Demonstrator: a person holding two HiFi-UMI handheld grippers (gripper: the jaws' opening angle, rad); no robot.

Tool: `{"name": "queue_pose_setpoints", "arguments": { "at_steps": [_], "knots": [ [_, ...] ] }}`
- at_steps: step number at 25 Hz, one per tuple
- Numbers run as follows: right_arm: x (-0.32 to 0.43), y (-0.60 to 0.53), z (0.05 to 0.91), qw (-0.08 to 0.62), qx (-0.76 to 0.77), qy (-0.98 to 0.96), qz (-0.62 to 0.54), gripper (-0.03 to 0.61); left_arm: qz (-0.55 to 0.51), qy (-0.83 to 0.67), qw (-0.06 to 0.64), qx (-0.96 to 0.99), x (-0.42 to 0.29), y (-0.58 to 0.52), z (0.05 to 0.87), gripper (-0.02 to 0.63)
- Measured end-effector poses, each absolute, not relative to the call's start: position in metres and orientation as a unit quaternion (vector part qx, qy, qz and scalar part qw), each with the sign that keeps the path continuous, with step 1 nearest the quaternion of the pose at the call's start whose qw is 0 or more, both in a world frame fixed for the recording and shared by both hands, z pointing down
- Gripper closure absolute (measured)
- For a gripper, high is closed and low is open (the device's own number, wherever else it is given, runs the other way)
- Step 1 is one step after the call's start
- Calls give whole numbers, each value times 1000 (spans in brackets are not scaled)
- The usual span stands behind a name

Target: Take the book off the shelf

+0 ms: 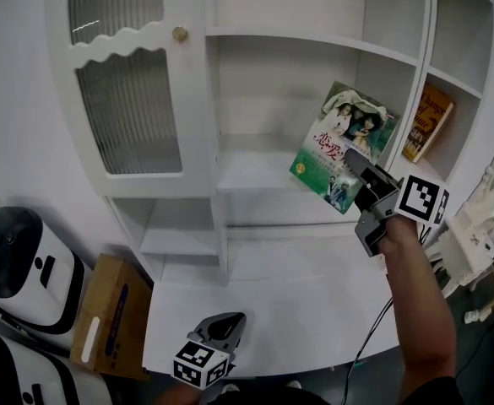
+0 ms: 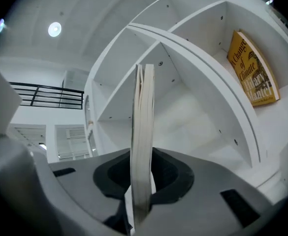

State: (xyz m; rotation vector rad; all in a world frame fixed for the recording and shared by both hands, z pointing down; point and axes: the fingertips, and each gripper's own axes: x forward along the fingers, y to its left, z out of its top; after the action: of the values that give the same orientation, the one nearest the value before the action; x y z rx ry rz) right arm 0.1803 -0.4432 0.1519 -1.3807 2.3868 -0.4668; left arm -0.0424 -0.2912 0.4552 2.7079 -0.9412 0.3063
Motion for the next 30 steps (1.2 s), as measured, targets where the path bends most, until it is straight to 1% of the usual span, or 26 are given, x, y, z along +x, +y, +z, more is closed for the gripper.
{"name": "queue_pose_setpoints", "arguments": {
  "at_steps": [6,10,22,27,30],
  "knots": [
    [170,-388,167,174,-426,872,-167,497,107,-318,125,934,-28,-290,453,603],
    [166,-355,203,160,-385,889,-189,497,114,-315,127,934,-18,-289,460,603],
    [154,-313,437,104,-363,835,-400,497,125,-303,127,936,8,-284,488,603],
    [146,-306,500,63,-351,822,-444,497,139,-315,143,928,2,-280,507,603],
    [141,-305,526,55,-347,808,-472,497,150,-325,148,922,-4,-282,524,603]
  ]
}}
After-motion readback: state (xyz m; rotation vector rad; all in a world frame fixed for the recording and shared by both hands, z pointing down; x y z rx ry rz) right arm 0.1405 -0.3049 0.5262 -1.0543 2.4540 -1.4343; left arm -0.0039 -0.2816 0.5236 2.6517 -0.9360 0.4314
